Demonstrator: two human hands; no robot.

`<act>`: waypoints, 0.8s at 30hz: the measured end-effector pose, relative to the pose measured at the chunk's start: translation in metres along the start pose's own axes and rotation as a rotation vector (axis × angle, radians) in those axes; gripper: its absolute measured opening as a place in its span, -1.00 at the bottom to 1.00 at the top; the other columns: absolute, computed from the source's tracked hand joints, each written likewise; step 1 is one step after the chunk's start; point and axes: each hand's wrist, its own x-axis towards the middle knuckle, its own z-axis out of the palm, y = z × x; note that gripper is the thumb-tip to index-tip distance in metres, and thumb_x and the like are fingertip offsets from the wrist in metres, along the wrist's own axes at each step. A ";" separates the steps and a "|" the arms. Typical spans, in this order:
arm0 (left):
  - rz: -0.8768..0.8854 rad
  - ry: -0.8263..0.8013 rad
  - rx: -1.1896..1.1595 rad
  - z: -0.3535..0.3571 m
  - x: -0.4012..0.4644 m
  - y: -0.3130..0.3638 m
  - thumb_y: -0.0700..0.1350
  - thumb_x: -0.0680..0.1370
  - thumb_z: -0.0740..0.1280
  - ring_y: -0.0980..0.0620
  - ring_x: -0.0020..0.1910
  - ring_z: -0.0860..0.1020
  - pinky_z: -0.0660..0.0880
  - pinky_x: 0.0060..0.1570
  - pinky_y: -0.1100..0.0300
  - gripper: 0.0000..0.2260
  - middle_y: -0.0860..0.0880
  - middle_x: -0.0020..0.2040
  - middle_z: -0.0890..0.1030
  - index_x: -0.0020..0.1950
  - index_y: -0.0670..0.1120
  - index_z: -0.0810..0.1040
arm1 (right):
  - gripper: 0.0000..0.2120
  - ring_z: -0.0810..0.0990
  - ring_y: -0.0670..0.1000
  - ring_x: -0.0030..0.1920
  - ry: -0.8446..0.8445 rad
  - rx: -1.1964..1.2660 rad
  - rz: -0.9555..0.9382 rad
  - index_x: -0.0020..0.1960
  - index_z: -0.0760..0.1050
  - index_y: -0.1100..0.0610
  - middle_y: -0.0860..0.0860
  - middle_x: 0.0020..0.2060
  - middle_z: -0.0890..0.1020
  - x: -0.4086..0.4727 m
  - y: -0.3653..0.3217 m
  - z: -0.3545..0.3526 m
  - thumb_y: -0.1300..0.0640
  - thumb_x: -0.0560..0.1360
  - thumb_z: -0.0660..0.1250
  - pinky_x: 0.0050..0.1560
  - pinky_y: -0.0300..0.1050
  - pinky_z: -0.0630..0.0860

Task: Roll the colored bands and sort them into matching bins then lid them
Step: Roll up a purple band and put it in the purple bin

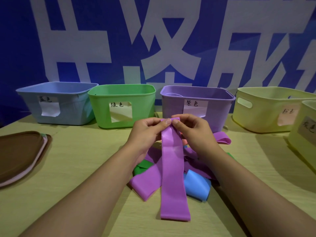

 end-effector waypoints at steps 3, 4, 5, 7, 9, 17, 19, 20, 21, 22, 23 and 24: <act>0.011 -0.002 -0.009 0.000 0.000 0.000 -0.27 0.52 0.48 -0.03 -0.16 0.70 0.64 -0.13 0.23 -0.94 -0.20 -0.06 0.74 -0.02 -0.20 0.71 | -0.94 0.69 -0.02 -0.13 -0.001 0.059 0.059 0.04 0.66 0.07 0.10 -0.05 0.75 -0.002 -0.003 0.001 0.17 0.60 0.41 -0.26 -0.25 0.55; 0.016 -0.004 -0.010 0.000 0.000 0.000 -0.28 0.52 0.47 -0.03 -0.15 0.70 0.64 -0.12 0.23 -0.94 -0.19 -0.07 0.74 -0.03 -0.19 0.71 | -0.93 0.69 -0.01 -0.13 -0.004 0.075 0.084 0.04 0.66 0.09 0.09 -0.06 0.75 -0.002 -0.004 0.001 0.13 0.60 0.41 -0.29 -0.26 0.53; 0.021 -0.009 -0.011 0.000 0.000 0.000 -0.29 0.52 0.47 -0.03 -0.15 0.70 0.64 -0.12 0.23 -0.95 -0.18 -0.09 0.74 -0.05 -0.18 0.71 | -0.87 0.70 0.00 -0.11 -0.010 0.078 0.104 0.05 0.67 0.10 0.07 -0.07 0.75 -0.003 -0.005 0.001 0.06 0.59 0.41 -0.27 -0.23 0.56; 0.032 -0.029 -0.013 0.001 -0.001 0.001 -0.30 0.52 0.46 -0.01 -0.16 0.70 0.63 -0.12 0.24 -0.93 -0.14 -0.12 0.74 -0.07 -0.16 0.71 | -0.70 0.73 0.07 -0.04 -0.011 0.031 0.143 0.02 0.71 0.09 0.03 -0.10 0.76 -0.003 -0.005 0.001 -0.14 0.56 0.40 -0.10 -0.04 0.66; 0.040 -0.049 -0.010 0.001 -0.001 0.001 -0.32 0.53 0.45 -0.02 -0.13 0.72 0.64 -0.09 0.21 -0.92 -0.15 -0.11 0.75 -0.06 -0.16 0.70 | -0.57 0.74 0.09 -0.04 0.019 -0.041 0.174 -0.03 0.73 0.09 0.05 -0.15 0.76 -0.004 -0.005 0.000 -0.28 0.52 0.39 0.07 0.11 0.66; 0.067 -0.050 0.005 0.000 0.000 -0.001 -0.35 0.50 0.47 -0.01 -0.12 0.69 0.63 -0.13 0.24 -0.87 -0.12 -0.12 0.73 -0.04 -0.15 0.70 | -0.64 0.66 -0.02 -0.24 0.048 -0.099 0.124 -0.11 0.72 0.16 0.11 -0.23 0.74 -0.006 -0.008 -0.001 -0.15 0.56 0.42 -0.07 0.06 0.65; 0.067 -0.047 0.002 0.000 0.001 -0.001 -0.36 0.49 0.47 -0.02 -0.10 0.68 0.63 -0.11 0.23 -0.85 -0.14 -0.09 0.73 -0.01 -0.16 0.70 | -0.68 0.66 -0.02 -0.25 0.032 -0.055 0.131 -0.06 0.72 0.17 0.13 -0.21 0.75 -0.005 -0.008 -0.002 -0.09 0.57 0.42 -0.17 0.00 0.63; 0.068 -0.045 -0.001 0.001 0.001 -0.001 -0.37 0.49 0.48 -0.03 -0.09 0.68 0.64 -0.10 0.22 -0.84 -0.14 -0.08 0.73 0.00 -0.17 0.70 | -0.70 0.66 -0.01 -0.25 0.023 -0.024 0.139 -0.04 0.72 0.18 0.14 -0.20 0.75 -0.005 -0.007 -0.003 -0.07 0.57 0.43 -0.22 -0.03 0.62; 0.068 -0.043 -0.006 0.001 0.001 -0.001 -0.37 0.48 0.48 -0.04 -0.09 0.68 0.65 -0.09 0.22 -0.83 -0.15 -0.07 0.73 0.01 -0.17 0.70 | -0.71 0.67 0.01 -0.24 0.018 0.008 0.148 -0.03 0.72 0.19 0.16 -0.19 0.75 -0.004 -0.006 -0.003 -0.04 0.57 0.43 -0.24 -0.06 0.62; 0.063 -0.042 -0.015 0.001 0.001 -0.001 -0.38 0.48 0.48 -0.04 -0.09 0.68 0.65 -0.08 0.21 -0.83 -0.16 -0.06 0.73 0.01 -0.18 0.69 | -0.72 0.67 0.03 -0.24 0.016 0.037 0.156 -0.01 0.72 0.20 0.17 -0.18 0.75 -0.004 -0.005 -0.003 -0.02 0.57 0.44 -0.24 -0.06 0.61; 0.055 -0.043 -0.026 0.001 0.000 0.000 -0.39 0.47 0.47 -0.04 -0.08 0.68 0.66 -0.07 0.21 -0.82 -0.17 -0.05 0.73 0.02 -0.19 0.69 | -0.74 0.67 0.04 -0.24 0.013 0.065 0.165 -0.01 0.72 0.21 0.19 -0.17 0.75 -0.003 -0.004 -0.003 0.00 0.57 0.45 -0.25 -0.07 0.60; 0.044 -0.044 -0.038 0.000 0.000 0.001 -0.39 0.47 0.47 -0.05 -0.09 0.68 0.66 -0.06 0.21 -0.82 -0.18 -0.04 0.73 0.02 -0.20 0.69 | -0.75 0.67 0.04 -0.24 0.006 0.089 0.170 0.00 0.71 0.22 0.19 -0.17 0.74 -0.002 -0.003 -0.003 0.02 0.57 0.45 -0.26 -0.08 0.59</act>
